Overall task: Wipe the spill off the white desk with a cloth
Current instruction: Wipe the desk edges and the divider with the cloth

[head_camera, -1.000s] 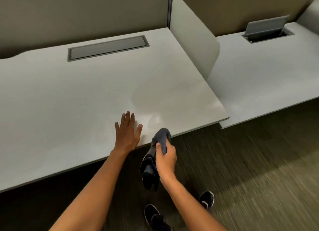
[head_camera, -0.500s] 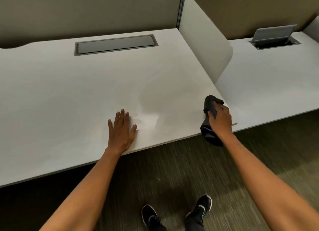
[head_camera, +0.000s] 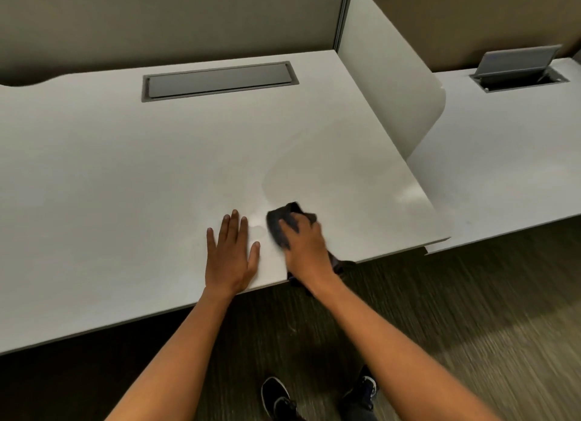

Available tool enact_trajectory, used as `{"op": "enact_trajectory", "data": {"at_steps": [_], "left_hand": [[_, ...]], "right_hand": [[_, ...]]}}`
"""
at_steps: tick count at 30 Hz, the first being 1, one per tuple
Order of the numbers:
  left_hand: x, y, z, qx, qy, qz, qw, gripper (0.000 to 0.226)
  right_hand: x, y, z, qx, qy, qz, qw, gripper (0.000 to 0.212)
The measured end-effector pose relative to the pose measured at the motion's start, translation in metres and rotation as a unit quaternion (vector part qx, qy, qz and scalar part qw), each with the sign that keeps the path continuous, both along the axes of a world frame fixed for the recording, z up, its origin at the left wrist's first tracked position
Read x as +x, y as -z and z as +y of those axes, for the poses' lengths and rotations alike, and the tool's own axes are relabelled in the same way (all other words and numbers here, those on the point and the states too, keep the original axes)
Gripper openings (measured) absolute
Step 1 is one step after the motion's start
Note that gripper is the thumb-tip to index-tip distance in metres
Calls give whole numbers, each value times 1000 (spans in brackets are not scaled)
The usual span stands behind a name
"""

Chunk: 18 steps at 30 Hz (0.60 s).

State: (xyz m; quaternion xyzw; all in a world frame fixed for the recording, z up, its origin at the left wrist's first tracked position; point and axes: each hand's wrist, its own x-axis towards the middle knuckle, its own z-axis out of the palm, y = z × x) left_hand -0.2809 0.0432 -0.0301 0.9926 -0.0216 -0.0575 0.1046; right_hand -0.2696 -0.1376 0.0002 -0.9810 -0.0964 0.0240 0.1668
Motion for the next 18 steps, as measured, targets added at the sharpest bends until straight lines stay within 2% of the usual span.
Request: {"op": "enact_trajectory", "data": {"at_steps": [5,8,13,18], "left_hand": [[0,0,2,3,0,-3,1000,71],[1,0,1,-2,3,-1,1000,68],[0,-1,2,2,4,13,1000,68],[-1,-2,0,-5,6,25,1000,81]], "right_hand": [[-8,6,5,-48,-46,10,998,64],[5,4,-16,-80,-31,-2,996,64],[37,-1,-86,-72,118,-12,990,60],[69,-1,-145,-42,244,-14,969,52]]}}
